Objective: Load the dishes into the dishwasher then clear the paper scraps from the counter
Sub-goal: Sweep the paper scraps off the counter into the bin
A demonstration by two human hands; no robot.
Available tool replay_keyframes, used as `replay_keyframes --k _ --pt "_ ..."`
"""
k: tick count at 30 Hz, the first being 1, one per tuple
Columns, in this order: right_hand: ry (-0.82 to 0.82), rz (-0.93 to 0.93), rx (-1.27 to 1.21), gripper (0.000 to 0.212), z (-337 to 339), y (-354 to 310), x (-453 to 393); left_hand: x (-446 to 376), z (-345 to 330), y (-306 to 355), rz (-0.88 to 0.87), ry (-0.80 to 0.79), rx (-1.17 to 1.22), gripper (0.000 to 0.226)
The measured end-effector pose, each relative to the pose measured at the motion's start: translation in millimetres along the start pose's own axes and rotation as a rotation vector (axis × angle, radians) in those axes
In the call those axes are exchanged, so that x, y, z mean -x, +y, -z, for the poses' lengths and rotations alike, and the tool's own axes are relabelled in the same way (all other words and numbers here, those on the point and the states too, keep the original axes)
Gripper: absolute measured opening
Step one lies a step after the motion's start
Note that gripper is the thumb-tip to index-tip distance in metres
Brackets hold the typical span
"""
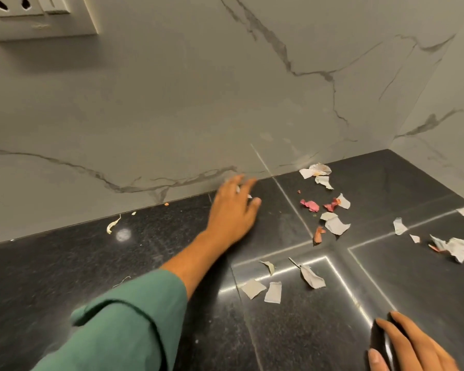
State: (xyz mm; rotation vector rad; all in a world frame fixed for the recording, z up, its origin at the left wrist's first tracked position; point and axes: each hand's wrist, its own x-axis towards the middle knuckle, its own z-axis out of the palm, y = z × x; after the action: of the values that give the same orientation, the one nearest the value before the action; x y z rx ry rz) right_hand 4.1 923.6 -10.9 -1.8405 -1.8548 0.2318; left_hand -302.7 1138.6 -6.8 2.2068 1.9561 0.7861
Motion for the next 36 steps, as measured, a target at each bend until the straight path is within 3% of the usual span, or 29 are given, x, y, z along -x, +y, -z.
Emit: replay_keyframes --k 2,4,8,11,16,19,23,27,32,36 --pt "0.012 0.01 0.05 0.079 1 2 3 -11 -2 -15 0.052 -0.003 -0.115 0.05" --pt "0.023 0.007 0.095 0.076 3 5 5 -5 -8 -8 0.026 -0.068 -0.085 0.048" --pt "0.02 -0.015 0.088 0.075 8 4 5 30 -9 41 -0.256 -0.177 0.205 0.039" --pt "0.032 -0.022 0.081 0.07 8 1 6 30 -12 76 -0.345 -0.21 0.293 0.043" --pt "0.081 -0.03 0.024 0.055 8 -1 4 -42 -39 109 -0.052 -0.084 0.488 0.049" --pt "0.071 -0.01 0.058 0.052 8 5 4 -84 -55 102 0.049 -0.042 0.39 0.047" --pt "0.089 0.036 0.096 0.049 4 13 2 -108 -72 85 -0.154 -0.143 0.093 0.06" --pt "0.071 0.035 0.123 0.049 3 12 3 -113 -87 102 -0.209 -0.217 0.154 0.071" --pt "0.04 0.01 0.117 0.049 2 11 5 -111 -99 113 -0.263 -0.295 -0.039 0.072" --pt "0.01 0.044 0.085 0.05 6 7 1 -69 -76 124 -0.342 -0.301 0.123 0.06"
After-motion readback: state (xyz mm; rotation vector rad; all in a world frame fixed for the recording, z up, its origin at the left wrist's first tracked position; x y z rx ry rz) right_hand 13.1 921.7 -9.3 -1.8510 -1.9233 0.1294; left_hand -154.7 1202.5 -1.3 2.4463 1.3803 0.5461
